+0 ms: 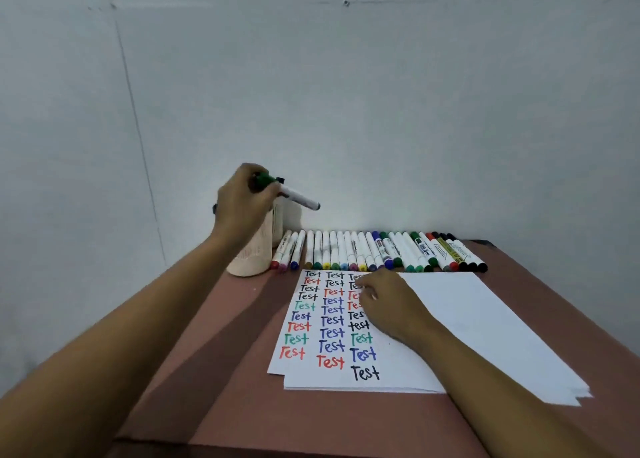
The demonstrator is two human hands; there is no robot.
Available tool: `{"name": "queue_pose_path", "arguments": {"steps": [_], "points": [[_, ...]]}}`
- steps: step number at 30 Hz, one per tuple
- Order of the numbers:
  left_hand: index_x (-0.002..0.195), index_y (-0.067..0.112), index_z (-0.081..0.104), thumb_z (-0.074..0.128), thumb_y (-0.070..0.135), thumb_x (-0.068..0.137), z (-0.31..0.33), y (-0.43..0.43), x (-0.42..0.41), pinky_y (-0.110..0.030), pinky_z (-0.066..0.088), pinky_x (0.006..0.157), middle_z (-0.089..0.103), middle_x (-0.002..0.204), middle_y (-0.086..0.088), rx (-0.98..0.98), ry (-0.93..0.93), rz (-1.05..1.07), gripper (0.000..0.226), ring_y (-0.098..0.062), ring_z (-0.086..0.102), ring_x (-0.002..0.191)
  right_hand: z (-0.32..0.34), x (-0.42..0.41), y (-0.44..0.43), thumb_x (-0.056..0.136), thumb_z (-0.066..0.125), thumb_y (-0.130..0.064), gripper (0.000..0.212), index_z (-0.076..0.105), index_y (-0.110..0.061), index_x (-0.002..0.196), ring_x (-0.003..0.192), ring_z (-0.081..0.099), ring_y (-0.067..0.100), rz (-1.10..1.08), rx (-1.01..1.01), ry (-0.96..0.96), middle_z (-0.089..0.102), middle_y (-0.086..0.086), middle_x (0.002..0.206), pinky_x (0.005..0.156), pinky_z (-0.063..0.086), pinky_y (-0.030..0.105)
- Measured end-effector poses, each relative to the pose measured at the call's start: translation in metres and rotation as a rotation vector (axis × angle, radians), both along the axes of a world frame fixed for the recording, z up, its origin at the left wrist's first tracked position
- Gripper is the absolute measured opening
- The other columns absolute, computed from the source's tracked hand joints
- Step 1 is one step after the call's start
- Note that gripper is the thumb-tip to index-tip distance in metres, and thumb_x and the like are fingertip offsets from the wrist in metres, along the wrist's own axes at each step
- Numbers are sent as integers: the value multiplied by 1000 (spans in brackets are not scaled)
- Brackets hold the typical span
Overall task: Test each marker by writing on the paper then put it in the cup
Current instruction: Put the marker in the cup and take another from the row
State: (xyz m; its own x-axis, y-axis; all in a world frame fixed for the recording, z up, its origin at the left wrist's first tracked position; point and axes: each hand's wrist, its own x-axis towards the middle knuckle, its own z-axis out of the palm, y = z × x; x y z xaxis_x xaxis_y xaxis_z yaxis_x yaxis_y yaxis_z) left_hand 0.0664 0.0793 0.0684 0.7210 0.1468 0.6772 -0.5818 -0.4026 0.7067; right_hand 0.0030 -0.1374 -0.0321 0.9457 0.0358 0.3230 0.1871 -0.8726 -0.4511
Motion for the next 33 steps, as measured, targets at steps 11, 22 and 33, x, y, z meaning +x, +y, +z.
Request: {"name": "queue_pose_path", "arguments": {"steps": [11, 22, 33], "points": [[114, 7, 52, 59, 11, 88, 57, 40, 67, -28, 42, 67, 64, 101, -16, 141, 3, 202, 27, -22, 55, 77, -1, 3, 0, 97, 44, -23, 33, 60, -18, 125, 119, 48, 16, -4, -53, -15, 52, 4, 129, 97, 39, 25], [109, 12, 47, 54, 9, 89, 38, 34, 107, -36, 47, 61, 64, 90, -19, 423, 97, 232, 21, -31, 54, 65, -4, 6, -2, 97, 44, -27, 32, 60, -21, 124, 117, 48, 14, -7, -50, -25, 52, 0, 126, 96, 42, 28], [110, 22, 69, 50, 22, 90, 34, 46, 114, -44, 41, 98, 60, 121, -6, 881, 359, 281, 28, -30, 50, 113, -5, 7, -1, 97, 45, -27, 33, 60, -20, 125, 117, 48, 15, 1, -50, -34, 52, 1, 128, 96, 42, 27]]}}
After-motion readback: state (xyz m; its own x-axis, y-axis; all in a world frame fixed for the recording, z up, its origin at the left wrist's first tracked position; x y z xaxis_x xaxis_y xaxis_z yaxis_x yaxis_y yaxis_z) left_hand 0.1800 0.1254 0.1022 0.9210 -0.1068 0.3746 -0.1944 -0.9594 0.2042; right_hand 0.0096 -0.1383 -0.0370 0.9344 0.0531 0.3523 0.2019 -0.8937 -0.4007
